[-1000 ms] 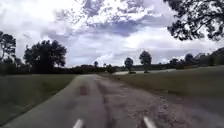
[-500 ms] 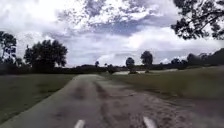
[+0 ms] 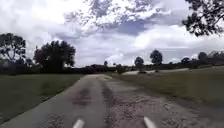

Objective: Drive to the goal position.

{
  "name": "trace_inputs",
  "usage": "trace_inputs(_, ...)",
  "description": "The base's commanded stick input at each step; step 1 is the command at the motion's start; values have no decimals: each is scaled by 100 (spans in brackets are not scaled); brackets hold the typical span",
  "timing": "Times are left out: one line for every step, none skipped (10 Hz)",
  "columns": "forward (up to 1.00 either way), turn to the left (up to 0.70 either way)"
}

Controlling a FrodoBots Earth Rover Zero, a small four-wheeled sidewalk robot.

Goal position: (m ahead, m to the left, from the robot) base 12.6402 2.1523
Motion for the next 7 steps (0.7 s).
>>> trace_inputs(70,0)
trace_inputs(70,8)
trace_inputs(70,21)
trace_inputs(70,34)
trace_inputs(70,35)
trace_inputs(70,31)
trace_inputs(70,13)
